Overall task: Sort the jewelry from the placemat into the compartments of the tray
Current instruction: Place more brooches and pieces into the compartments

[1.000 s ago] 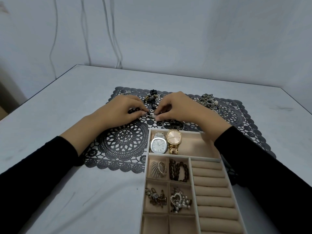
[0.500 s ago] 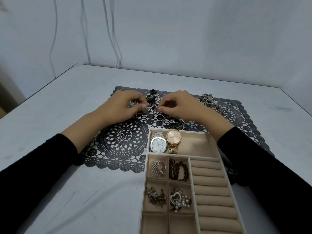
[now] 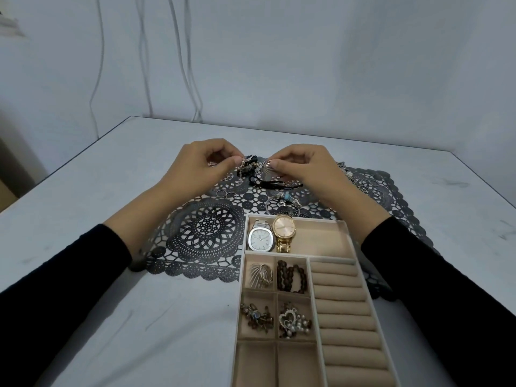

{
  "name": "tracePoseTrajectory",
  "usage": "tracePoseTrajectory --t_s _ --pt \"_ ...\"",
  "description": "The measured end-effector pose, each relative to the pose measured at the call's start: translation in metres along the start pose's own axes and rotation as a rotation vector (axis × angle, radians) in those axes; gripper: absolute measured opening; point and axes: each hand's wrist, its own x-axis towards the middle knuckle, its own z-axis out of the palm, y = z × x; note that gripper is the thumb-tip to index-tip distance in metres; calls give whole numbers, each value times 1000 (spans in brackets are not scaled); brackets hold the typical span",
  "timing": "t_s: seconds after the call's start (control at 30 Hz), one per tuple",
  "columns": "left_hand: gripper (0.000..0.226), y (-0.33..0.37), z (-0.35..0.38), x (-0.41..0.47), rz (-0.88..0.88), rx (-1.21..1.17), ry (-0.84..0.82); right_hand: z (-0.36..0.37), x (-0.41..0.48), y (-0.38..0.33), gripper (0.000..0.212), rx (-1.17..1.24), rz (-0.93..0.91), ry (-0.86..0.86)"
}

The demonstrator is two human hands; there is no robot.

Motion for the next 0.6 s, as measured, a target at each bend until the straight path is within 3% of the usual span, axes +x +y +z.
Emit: tracePoseTrajectory --t_s 0.23,0.6 --pt "8 23 -11 -20 21 -62 29 -8 -24 -18 14 209 -11 41" --pt "10 61 -12 -69 89 -175 16 -17 -77 -43 15 205 -14 74"
